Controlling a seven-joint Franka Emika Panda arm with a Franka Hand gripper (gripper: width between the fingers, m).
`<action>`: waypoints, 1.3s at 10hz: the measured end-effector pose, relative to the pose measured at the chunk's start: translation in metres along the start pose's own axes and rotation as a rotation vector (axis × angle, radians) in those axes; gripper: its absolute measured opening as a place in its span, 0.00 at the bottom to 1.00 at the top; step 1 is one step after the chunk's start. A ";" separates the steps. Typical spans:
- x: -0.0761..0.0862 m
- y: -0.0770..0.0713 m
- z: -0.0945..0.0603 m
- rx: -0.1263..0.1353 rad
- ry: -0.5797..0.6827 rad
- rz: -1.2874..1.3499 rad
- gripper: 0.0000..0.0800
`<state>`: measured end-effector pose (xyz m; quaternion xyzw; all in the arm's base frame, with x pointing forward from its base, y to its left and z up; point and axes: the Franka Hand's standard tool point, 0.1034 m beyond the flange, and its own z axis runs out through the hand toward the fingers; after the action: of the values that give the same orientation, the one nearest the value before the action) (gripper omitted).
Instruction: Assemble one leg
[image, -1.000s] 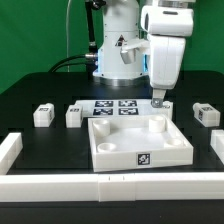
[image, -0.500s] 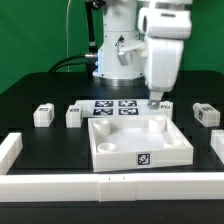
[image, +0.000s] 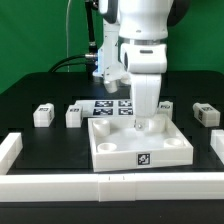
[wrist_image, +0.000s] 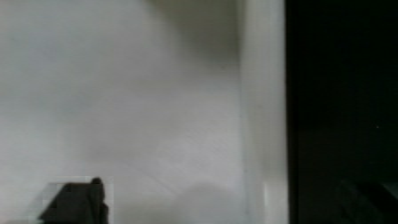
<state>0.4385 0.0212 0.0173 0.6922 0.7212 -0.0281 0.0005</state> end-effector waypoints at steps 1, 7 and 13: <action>0.000 -0.001 0.001 0.003 0.000 -0.001 0.81; -0.001 0.002 0.000 0.000 -0.001 0.001 0.27; -0.001 0.002 0.000 0.000 -0.001 0.001 0.07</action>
Offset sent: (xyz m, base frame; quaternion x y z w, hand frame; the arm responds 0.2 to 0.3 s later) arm 0.0000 0.0000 0.0000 0.0000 0.0000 0.0000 1.0000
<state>0.4405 0.0206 0.0177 0.6926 0.7208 -0.0286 0.0010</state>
